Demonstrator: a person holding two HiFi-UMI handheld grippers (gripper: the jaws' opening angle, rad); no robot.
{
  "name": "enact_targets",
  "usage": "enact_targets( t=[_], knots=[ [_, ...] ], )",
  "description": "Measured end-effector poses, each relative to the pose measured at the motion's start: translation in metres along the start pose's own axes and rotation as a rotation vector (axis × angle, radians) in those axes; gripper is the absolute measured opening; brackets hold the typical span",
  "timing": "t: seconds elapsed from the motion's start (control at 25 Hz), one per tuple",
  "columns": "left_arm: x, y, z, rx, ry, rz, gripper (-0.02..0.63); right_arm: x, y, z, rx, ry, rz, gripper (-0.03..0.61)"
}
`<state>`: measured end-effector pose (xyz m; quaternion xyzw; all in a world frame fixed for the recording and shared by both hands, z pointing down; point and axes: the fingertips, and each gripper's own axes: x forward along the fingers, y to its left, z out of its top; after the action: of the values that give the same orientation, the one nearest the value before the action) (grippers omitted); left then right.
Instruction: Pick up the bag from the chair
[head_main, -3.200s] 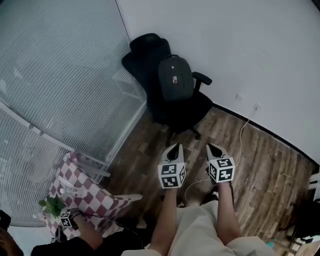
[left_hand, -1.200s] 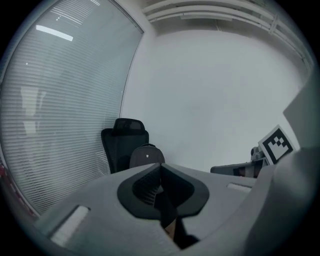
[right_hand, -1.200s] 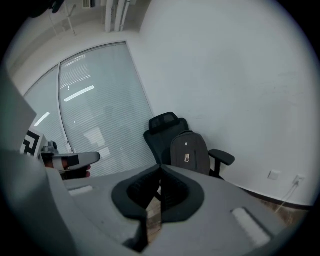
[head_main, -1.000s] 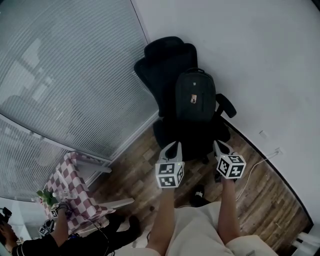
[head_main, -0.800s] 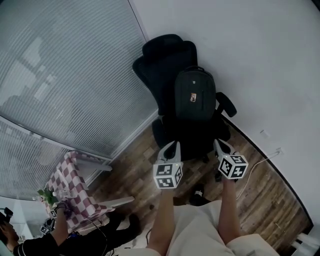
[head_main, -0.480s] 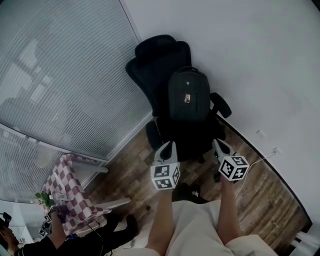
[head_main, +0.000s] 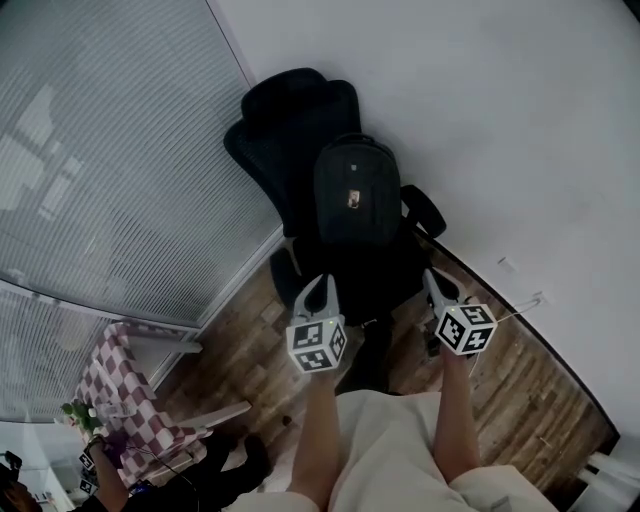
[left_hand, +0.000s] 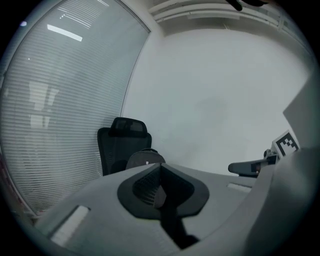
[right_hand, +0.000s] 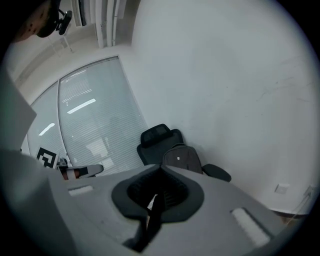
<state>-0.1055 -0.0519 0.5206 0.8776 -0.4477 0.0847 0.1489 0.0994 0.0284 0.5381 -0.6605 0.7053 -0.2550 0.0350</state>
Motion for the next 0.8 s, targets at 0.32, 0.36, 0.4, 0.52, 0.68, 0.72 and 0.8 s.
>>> enact_targets(
  t=[0.32,0.36,0.4,0.52,0.68,0.72,0.8],
  knots=[
    [0.076,0.006,0.034,-0.025,-0.028,-0.031,0.008,0.058,-0.037,0.049,0.081,-0.030,0.018,0.000],
    [0.087,0.007,0.036,-0.043,-0.024,-0.039,0.008,0.068,-0.041,0.055,0.086,-0.029,0.019,0.000],
    [0.098,0.010,0.039,-0.063,-0.021,-0.044,0.008,0.079,-0.044,0.060,0.086,-0.026,0.027,0.000],
    [0.131,0.021,0.049,-0.078,-0.006,-0.039,0.008,0.110,-0.050,0.078,0.090,-0.018,0.062,0.000],
    [0.174,0.035,0.065,-0.082,-0.004,-0.049,0.008,0.146,-0.072,0.104,0.091,-0.044,0.049,0.000],
    [0.186,0.039,0.070,-0.084,-0.006,-0.053,0.008,0.156,-0.079,0.112,0.110,-0.065,0.044,0.000],
    [0.209,0.050,0.078,-0.093,-0.010,-0.050,0.008,0.176,-0.093,0.125,0.172,-0.105,0.048,0.000]
  ],
)
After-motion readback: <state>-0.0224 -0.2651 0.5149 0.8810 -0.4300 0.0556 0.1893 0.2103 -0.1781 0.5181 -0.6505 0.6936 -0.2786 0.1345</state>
